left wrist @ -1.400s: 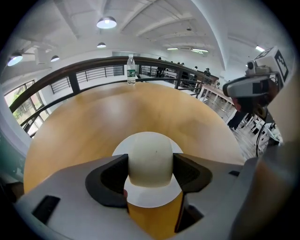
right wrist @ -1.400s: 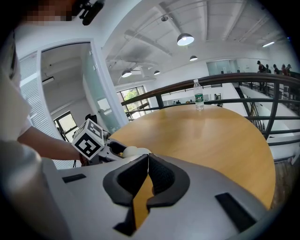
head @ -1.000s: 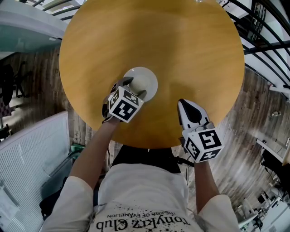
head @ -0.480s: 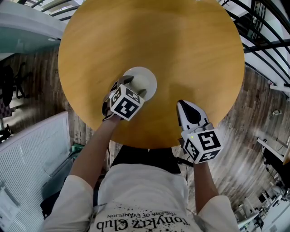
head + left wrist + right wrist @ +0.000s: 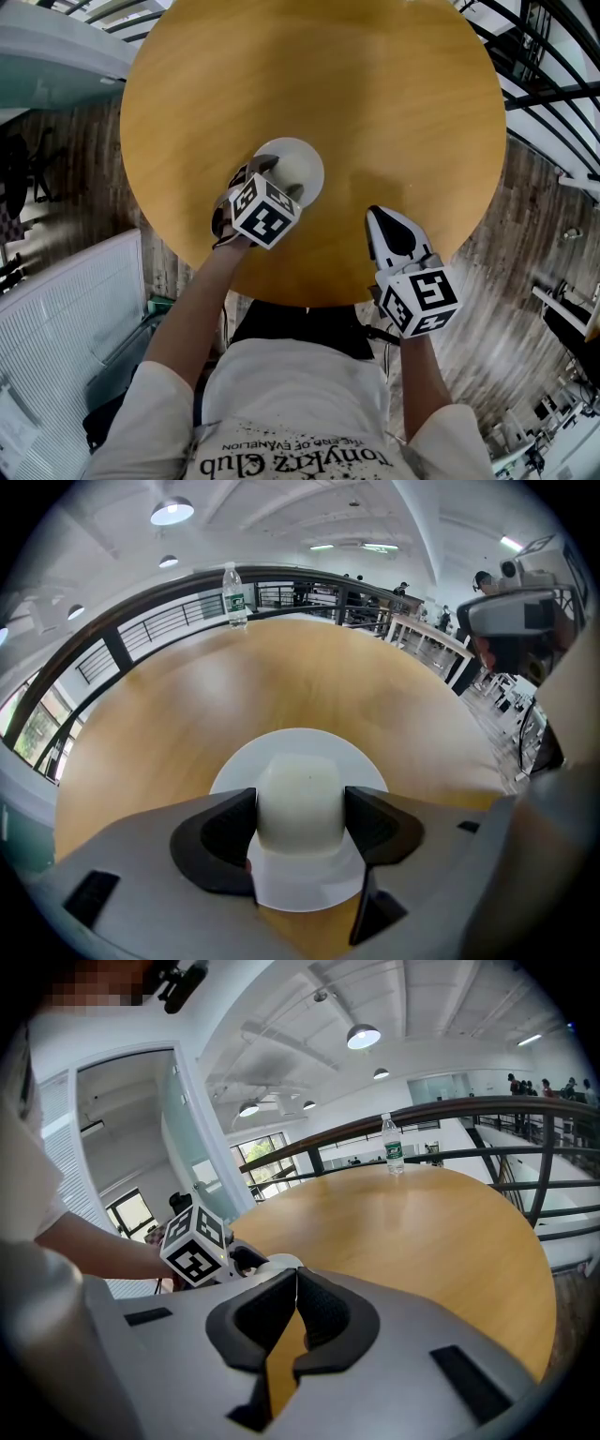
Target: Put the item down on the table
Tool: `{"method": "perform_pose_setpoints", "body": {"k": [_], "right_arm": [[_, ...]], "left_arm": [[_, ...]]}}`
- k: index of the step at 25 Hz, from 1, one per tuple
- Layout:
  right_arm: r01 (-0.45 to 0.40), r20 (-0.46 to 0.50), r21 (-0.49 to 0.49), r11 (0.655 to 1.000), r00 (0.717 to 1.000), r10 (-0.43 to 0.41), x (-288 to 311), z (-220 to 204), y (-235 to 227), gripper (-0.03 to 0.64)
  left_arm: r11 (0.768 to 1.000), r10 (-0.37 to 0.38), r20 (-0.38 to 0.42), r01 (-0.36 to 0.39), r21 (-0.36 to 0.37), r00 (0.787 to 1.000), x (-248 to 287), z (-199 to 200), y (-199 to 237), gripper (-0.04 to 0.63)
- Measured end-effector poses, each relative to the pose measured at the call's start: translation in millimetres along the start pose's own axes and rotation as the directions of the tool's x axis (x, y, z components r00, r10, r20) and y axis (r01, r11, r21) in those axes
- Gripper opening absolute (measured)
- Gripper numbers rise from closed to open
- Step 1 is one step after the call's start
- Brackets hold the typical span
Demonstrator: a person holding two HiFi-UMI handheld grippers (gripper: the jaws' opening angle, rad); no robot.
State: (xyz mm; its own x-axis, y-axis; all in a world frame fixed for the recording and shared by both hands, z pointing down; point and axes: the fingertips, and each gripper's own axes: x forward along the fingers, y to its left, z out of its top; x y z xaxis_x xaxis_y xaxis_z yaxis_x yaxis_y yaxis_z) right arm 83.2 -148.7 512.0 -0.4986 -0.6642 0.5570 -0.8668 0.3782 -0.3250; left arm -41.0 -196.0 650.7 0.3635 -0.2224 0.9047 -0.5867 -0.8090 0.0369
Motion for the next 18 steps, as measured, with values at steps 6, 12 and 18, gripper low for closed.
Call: {"method": "perform_pose_setpoints", "body": {"k": [6,12,18], "right_arm": [[-0.005,0.001,-0.003,1.000,1.000,0.005,-2.4,2.7,-0.6,0.025],[-0.013,0.002,-0.013,1.000,1.000,0.013,-6.1,4.2,-0.9,0.025],[-0.034,0.006,-0.069,0.997,0.999,0.034,-14.0,15.2,9.5,0.025]], "left_arm": [[1.000,0.007,-0.008,-0.007,0.021,1.000,-0.9,0.3,-1.3,0.307],[0.999,-0.006,0.039,0.008,-0.039,0.999,-17.3,4.6,-1.2,0.319],[0.993,0.006,0.127,0.009,-0.115,0.992,-60.2,5.4,-10.2,0.316]]}}
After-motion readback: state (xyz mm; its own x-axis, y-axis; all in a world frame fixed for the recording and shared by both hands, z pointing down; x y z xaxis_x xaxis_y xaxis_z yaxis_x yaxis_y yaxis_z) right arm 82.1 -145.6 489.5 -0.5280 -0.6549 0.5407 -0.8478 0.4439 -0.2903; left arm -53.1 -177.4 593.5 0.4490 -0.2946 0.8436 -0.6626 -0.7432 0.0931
